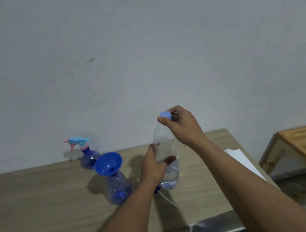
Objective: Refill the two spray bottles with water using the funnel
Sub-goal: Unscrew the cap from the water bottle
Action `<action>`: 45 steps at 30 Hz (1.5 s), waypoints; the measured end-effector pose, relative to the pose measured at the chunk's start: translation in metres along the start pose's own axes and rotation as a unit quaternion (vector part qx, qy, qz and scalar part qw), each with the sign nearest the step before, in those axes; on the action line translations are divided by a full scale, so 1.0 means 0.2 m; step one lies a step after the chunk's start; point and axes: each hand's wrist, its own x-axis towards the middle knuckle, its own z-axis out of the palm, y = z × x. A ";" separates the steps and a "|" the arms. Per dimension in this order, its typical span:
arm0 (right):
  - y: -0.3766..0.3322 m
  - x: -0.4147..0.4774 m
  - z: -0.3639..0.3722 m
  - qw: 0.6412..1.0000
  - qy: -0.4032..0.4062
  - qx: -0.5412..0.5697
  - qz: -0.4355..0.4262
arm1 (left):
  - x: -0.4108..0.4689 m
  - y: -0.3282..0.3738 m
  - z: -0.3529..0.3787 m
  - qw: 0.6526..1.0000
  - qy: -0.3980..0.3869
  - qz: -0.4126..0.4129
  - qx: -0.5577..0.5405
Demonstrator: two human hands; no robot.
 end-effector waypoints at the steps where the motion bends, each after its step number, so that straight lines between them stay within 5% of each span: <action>1: 0.00 0.01 0.00 1.000 0.000 -0.004 -0.004 | 0.00 0.00 0.00 1.000 -0.001 0.002 -0.002; 7: 0.00 0.05 -0.05 0.997 -0.077 0.011 -0.024 | 0.00 -0.01 0.01 1.000 0.010 0.003 -0.014; 13: 0.00 0.05 -0.03 0.999 -0.027 -0.033 -0.023 | 0.01 0.00 0.01 1.000 0.003 0.003 -0.018; 18: 0.00 0.06 -0.09 0.994 -0.103 -0.002 -0.041 | 0.01 -0.02 0.02 1.000 0.012 0.010 -0.009; 25: 0.02 0.06 -0.03 1.000 -0.016 0.004 -0.014 | 0.01 0.00 0.02 1.000 0.006 0.007 -0.017; 31: 0.02 0.07 -0.04 0.996 -0.056 -0.018 -0.061 | 0.01 0.00 0.03 1.000 0.013 0.004 -0.022; 45: 0.04 0.06 -0.03 0.997 -0.069 0.035 -0.013 | 0.00 0.02 0.01 1.000 0.006 0.007 -0.020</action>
